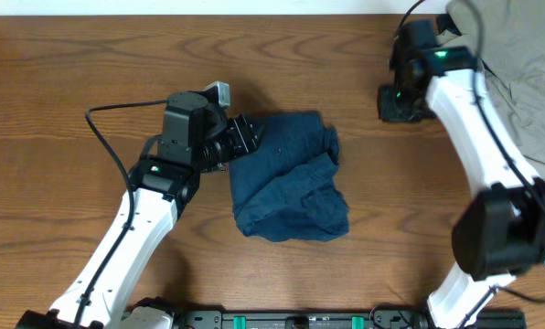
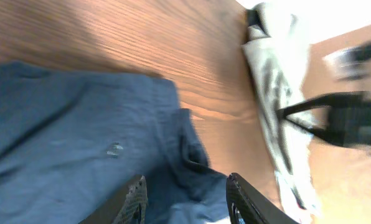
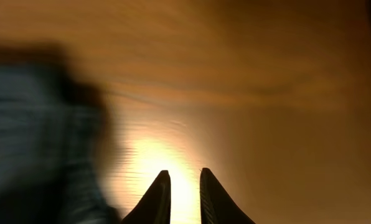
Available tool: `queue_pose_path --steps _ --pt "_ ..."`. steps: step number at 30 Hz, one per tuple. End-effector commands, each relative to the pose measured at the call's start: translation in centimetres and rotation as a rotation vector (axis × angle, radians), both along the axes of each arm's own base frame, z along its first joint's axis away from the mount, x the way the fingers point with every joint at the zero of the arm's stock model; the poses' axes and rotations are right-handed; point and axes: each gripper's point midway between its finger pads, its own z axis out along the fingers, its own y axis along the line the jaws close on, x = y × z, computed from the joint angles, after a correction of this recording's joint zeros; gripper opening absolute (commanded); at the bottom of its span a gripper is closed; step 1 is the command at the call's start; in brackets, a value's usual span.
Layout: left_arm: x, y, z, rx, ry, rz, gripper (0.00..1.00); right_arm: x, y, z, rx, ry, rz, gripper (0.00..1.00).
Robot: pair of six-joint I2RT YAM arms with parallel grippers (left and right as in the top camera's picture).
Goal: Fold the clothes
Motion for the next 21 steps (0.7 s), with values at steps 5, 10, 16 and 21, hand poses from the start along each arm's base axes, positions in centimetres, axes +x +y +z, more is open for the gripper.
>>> queue_pose_path --steps 5,10,16,21 --pt "2.5 2.2 -4.7 0.174 0.043 0.086 0.43 -2.6 11.0 0.9 0.367 0.034 0.367 0.18" --pt "2.5 2.1 -8.1 0.201 0.130 0.076 0.43 -6.1 14.6 -3.5 0.341 0.196 0.456 0.18" --pt "2.8 2.1 -8.8 0.208 0.137 0.080 0.43 -16.4 14.2 -9.7 0.221 0.646 0.462 0.13" --pt "4.3 2.8 -8.1 0.233 0.067 0.128 0.43 -22.4 13.3 -13.2 0.159 0.806 0.485 0.12"
